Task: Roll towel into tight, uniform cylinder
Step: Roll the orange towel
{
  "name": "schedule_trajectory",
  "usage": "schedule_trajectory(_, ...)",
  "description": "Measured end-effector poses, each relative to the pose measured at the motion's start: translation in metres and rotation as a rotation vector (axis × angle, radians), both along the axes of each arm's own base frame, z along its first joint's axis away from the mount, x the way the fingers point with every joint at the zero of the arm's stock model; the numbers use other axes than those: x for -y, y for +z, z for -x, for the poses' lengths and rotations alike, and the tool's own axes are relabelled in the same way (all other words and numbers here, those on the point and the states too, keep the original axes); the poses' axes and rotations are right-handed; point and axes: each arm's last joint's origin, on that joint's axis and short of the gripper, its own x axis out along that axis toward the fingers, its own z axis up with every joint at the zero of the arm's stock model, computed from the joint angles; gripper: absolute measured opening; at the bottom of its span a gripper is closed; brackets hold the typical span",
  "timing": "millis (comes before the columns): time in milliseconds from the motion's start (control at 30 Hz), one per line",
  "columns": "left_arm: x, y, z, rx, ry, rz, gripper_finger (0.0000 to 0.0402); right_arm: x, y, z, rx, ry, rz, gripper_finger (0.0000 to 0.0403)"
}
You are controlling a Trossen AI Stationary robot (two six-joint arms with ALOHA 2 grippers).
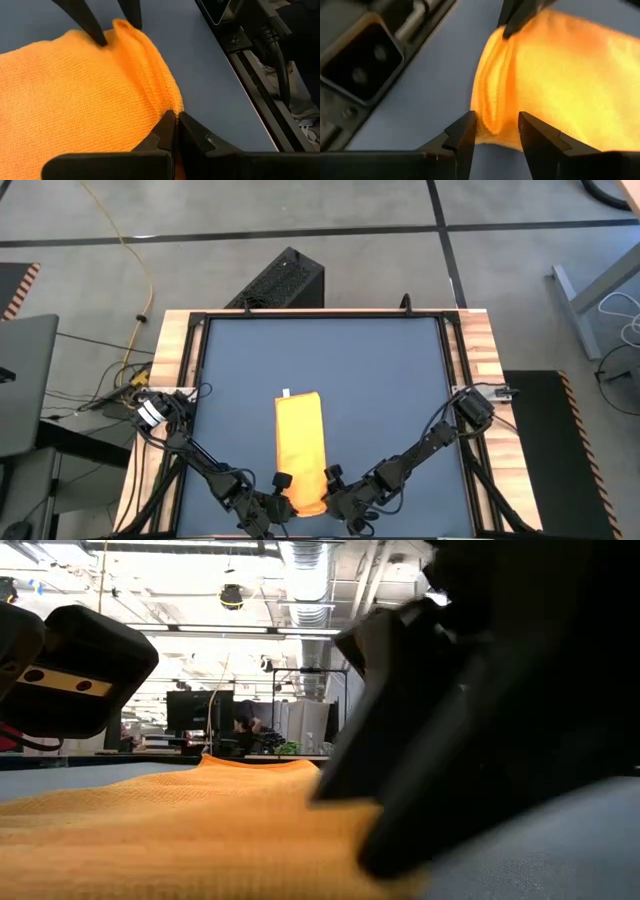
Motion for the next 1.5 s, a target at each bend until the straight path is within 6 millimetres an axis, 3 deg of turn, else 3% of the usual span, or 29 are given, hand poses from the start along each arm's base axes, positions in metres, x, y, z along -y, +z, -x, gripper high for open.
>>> schedule_trajectory(433, 0.0, 0.0, 0.0, 0.004, 0.002, -0.001, 0.0, -0.006, 0.032, 0.009, 0.039, 0.018, -0.075, 0.0175)
schedule_trajectory(667, 0.0, 0.0, 0.0, 0.006, -0.004, -0.006, 0.0, -0.025, 0.029, 0.023, 0.072, 0.143, 0.031, 0.0175)
schedule_trajectory(1200, 0.0, 0.0, 0.0, 0.006, -0.003, -0.006, 0.0, -0.019, 0.005, 0.011, 0.061, 0.149, 0.058, 0.0175)
schedule_trajectory(1500, 0.0, 0.0, 0.0, 0.004, -0.004, -0.004, 0.0, -0.004, -0.01, -0.001, 0.01, 0.076, 0.036, 0.0175)
